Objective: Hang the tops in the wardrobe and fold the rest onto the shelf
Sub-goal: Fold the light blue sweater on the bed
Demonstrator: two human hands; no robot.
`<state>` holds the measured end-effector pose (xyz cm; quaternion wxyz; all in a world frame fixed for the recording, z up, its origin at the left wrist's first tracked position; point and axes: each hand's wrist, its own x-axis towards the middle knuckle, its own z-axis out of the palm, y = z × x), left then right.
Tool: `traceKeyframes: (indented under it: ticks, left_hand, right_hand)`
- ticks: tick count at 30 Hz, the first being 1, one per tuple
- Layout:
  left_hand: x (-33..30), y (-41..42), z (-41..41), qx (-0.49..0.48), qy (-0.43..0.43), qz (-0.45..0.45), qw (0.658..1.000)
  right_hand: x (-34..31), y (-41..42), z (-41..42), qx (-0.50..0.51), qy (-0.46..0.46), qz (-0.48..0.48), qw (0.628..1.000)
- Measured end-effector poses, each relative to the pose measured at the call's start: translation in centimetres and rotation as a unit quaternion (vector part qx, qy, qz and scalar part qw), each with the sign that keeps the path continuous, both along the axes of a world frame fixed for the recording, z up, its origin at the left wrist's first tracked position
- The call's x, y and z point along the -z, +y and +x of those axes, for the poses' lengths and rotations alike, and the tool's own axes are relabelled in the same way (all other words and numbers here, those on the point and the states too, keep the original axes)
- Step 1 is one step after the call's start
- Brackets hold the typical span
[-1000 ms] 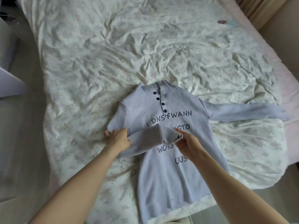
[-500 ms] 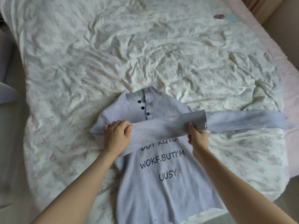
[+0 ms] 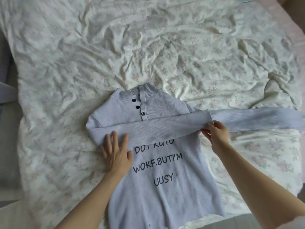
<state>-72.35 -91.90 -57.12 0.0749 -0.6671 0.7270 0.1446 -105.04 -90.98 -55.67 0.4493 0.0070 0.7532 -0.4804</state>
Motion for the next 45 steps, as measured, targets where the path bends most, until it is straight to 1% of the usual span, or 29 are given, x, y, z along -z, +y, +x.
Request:
traceKeyframes:
  ticks: [1,2,3,4,6,8,9,10,11,13,16,17,19,21,23,25,26,28,29,30,31,32,33,34,36,40,42,43,45]
  left_hand:
    - [0.1,0.3,0.4,-0.009,0.005,-0.012,1.000]
    - [0.1,0.5,0.7,-0.029,0.024,-0.035,0.999]
    - [0.2,0.8,0.9,-0.059,0.056,-0.064,0.995]
    - [0.1,1.1,1.0,-0.102,0.096,-0.087,0.986]
    - [0.0,2.1,1.1,-0.216,0.184,-0.099,0.954]
    - [-0.1,3.1,1.6,-0.333,0.252,-0.053,0.907]
    - [-0.1,3.5,1.9,-0.388,0.269,-0.004,0.882]
    - [-0.2,4.0,2.3,-0.425,0.263,0.057,0.864]
    - [-0.3,4.4,2.6,-0.437,0.242,0.106,0.860]
    - [-0.1,4.8,3.1,-0.422,0.215,0.155,0.867]
    - [0.0,4.8,3.0,-0.413,0.221,0.156,0.870]
    - [0.1,4.7,3.0,-0.417,0.211,0.138,0.873]
    - [0.1,5.0,3.9,-0.418,0.168,0.103,0.887]
    - [0.1,5.5,5.7,-0.394,0.132,0.089,0.905]
    - [0.3,5.9,7.1,-0.370,0.121,0.093,0.916]
    - [0.0,5.8,7.1,-0.338,0.127,0.071,0.930]
    - [-0.1,5.9,6.8,-0.303,0.126,0.043,0.944]
    - [-0.5,6.2,5.6,-0.165,0.092,-0.024,0.982]
    - [-0.6,6.4,4.9,-0.076,0.078,-0.046,0.993]
    - [-0.6,6.9,4.3,0.023,0.069,-0.045,0.996]
    - [-0.3,7.5,4.0,0.118,0.053,-0.013,0.992]
    - [-0.1,8.3,3.8,0.188,0.030,0.035,0.981]
    - [0.6,9.2,3.9,0.231,0.002,0.088,0.969]
    - [1.3,10.3,4.3,0.242,-0.019,0.133,0.961]
    - [2.0,12.1,5.3,0.220,-0.043,0.168,0.960]
    - [1.2,13.9,6.6,0.238,-0.065,0.204,0.947]
    - [0.0,13.8,6.0,0.233,-0.071,0.201,0.949]
    - [-0.7,13.6,5.2,0.230,-0.070,0.201,0.950]
    - [-1.4,12.6,3.3,0.221,-0.042,0.168,0.960]
  right_hand:
    - [0.0,0.1,0.1,0.014,0.005,-0.004,1.000]
    - [0.1,0.3,0.3,0.016,0.034,0.003,0.999]
    - [0.0,0.6,0.7,-0.004,0.095,0.029,0.995]
    - [0.0,1.0,1.4,-0.044,0.172,0.060,0.982]
    - [-0.4,2.1,3.5,-0.127,0.301,0.067,0.943]
    - [-0.6,3.3,6.6,-0.225,0.356,0.022,0.907]
    - [-0.5,4.0,8.3,-0.291,0.374,0.008,0.881]
    - [-0.2,4.8,10.0,-0.363,0.385,0.012,0.848]
    - [0.0,5.8,11.6,-0.432,0.396,0.030,0.810]
    - [0.6,7.7,13.5,-0.549,0.408,0.075,0.726]
    - [2.1,11.0,13.5,-0.689,0.358,0.172,0.606]
    - [2.3,11.8,12.8,-0.711,0.344,0.200,0.580]
    - [2.2,13.0,11.0,-0.720,0.333,0.254,0.554]
    - [1.7,13.4,9.5,-0.711,0.330,0.299,0.544]
    - [1.2,13.2,9.3,-0.701,0.344,0.320,0.536]
    - [0.5,12.5,10.5,-0.668,0.402,0.306,0.547]
    - [0.3,12.1,11.2,-0.645,0.439,0.292,0.553]
    - [0.2,11.1,12.7,-0.627,0.472,0.241,0.572]
    - [0.4,10.7,13.3,-0.642,0.462,0.202,0.578]
    - [0.7,10.4,13.9,-0.668,0.440,0.165,0.576]
    - [1.1,10.6,14.4,-0.700,0.413,0.140,0.566]
    - [1.4,11.0,14.6,-0.731,0.386,0.130,0.548]
    - [1.8,11.9,14.6,-0.756,0.361,0.138,0.529]
    - [2.1,13.1,14.4,-0.770,0.338,0.159,0.517]
    - [2.5,15.9,13.5,-0.770,0.309,0.205,0.520]
    - [1.2,20.3,11.4,-0.740,0.242,0.279,0.562]
    - [0.4,20.8,11.0,-0.714,0.225,0.285,0.599]
    - [0.0,20.7,10.7,-0.683,0.229,0.280,0.634]
    - [-0.9,19.4,9.8,-0.586,0.252,0.256,0.727]
